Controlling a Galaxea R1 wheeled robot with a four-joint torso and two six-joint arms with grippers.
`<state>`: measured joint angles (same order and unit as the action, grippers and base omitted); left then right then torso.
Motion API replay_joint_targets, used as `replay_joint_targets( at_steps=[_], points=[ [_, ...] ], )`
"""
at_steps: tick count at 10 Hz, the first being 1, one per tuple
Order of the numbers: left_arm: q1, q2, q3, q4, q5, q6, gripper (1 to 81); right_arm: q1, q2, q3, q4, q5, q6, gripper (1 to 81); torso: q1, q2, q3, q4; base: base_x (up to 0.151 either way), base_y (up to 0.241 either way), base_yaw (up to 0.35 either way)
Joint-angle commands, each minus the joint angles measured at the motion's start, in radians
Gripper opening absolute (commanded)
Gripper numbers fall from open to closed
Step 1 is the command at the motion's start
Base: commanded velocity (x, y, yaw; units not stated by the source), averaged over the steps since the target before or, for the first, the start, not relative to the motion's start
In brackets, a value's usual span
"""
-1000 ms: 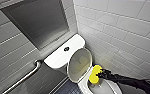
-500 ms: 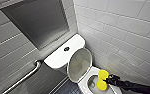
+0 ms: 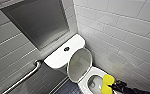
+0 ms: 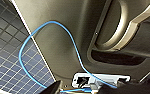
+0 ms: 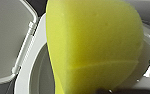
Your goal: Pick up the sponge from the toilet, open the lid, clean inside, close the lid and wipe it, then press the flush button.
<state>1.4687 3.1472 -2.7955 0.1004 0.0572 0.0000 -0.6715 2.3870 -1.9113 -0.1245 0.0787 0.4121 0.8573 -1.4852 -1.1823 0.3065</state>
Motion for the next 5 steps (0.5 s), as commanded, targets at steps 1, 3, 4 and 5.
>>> replay_joint_targets(
  at_steps=[1,3,4,5],
  points=[
    [0.029,-0.004,-0.004,0.001,0.090,0.005,81.1,0.007,-0.124,0.097,0.023,0.027,0.022,1.0,0.000,0.000,0.000,0.000,0.000,0.000,0.000],
    [0.028,0.001,-0.004,0.001,0.088,0.005,81.1,-0.067,-0.200,0.164,0.045,0.116,0.022,1.0,0.000,0.000,0.000,0.000,0.000,0.000,0.000],
    [0.028,0.001,-0.004,0.001,0.088,0.005,81.1,-0.096,-0.231,0.180,0.061,0.153,0.022,1.0,0.000,0.000,0.000,0.000,0.000,0.000,0.000],
    [0.028,0.001,-0.002,0.001,0.088,0.005,81.1,-0.133,-0.266,0.207,0.072,0.189,0.022,1.0,0.000,0.000,0.000,0.000,0.000,0.000,0.000]
  ],
)
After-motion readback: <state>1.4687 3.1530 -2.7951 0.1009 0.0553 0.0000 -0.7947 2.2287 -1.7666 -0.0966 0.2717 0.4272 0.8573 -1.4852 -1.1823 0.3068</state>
